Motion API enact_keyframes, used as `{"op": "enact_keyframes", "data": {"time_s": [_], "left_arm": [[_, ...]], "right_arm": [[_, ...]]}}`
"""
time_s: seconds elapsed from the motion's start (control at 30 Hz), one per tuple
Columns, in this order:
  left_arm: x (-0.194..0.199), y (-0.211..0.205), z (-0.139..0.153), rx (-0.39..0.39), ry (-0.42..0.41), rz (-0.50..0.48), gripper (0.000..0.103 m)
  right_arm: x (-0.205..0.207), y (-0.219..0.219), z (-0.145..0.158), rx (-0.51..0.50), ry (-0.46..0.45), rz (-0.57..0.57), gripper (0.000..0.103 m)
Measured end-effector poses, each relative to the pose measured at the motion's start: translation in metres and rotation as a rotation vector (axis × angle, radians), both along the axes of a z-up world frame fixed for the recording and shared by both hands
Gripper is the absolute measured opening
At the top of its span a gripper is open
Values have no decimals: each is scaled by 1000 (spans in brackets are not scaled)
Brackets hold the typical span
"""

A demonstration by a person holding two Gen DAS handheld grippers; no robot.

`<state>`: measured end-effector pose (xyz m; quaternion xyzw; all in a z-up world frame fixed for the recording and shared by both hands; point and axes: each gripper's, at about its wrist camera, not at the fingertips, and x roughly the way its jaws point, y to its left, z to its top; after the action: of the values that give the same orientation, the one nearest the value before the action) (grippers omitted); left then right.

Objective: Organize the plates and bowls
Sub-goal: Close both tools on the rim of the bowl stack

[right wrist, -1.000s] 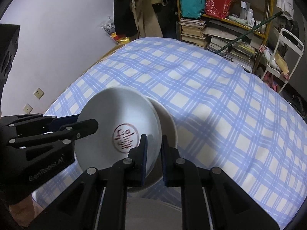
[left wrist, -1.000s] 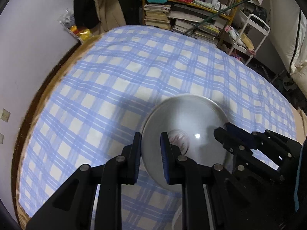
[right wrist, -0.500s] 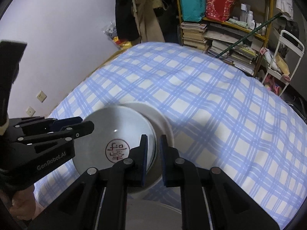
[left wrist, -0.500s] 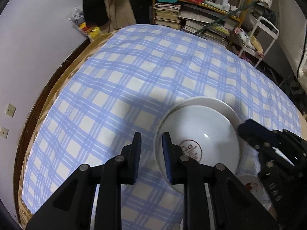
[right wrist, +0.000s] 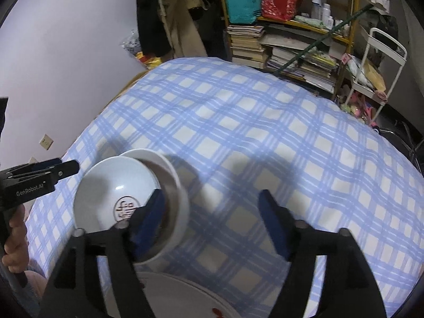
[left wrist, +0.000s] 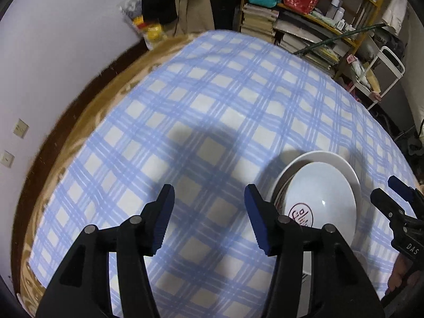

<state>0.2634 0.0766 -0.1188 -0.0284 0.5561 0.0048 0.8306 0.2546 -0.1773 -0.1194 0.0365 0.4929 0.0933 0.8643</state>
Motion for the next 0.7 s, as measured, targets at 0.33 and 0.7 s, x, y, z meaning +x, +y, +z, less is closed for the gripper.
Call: {"op": "enact_keyframes", "data": {"time_s": [0.33,0.7], "left_arm": [[0,-18,-17,16,84,-112,54],[3,-10,-19,-66,120,-120,54]], "right_arm": [[3,4,-20,-40,86,25,100],[6,3,-32,-31,156,12,100]]}}
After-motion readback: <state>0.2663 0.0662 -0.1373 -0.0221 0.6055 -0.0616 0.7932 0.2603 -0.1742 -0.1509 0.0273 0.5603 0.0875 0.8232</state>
